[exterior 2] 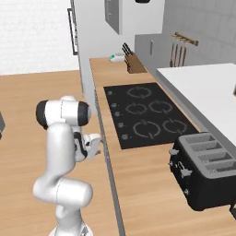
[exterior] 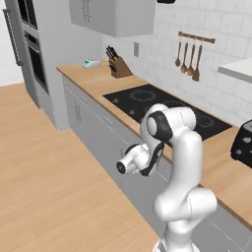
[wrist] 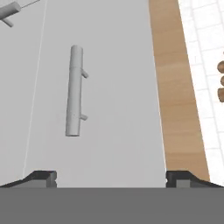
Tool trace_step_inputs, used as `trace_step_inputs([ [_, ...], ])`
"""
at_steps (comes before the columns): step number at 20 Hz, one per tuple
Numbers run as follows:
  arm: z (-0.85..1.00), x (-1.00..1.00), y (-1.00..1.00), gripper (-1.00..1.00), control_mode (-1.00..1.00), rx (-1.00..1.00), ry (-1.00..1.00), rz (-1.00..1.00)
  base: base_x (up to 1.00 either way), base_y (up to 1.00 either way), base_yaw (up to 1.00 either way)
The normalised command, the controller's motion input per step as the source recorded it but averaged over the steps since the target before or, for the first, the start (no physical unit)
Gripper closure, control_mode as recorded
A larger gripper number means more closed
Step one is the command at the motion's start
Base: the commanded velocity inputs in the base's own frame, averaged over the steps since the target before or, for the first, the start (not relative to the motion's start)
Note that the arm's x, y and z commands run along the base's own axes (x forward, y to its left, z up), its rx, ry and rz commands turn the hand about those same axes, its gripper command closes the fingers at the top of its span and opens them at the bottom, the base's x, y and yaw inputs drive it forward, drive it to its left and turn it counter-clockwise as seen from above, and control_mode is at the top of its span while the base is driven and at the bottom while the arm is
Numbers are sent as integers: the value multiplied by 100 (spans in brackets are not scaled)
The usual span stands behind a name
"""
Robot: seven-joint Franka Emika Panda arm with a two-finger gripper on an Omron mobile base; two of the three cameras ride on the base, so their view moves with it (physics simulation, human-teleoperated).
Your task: Take a straw from the drawer in front and place it inside the glass cup on the dining counter.
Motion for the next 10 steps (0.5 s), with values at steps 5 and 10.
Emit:
trace_step_inputs([
  [5,-31,53,-23,-100,-100,0,0,3,0,0,0],
  [10,-32,57,-11,-100,-100,0,0,0,0,0,0],
])
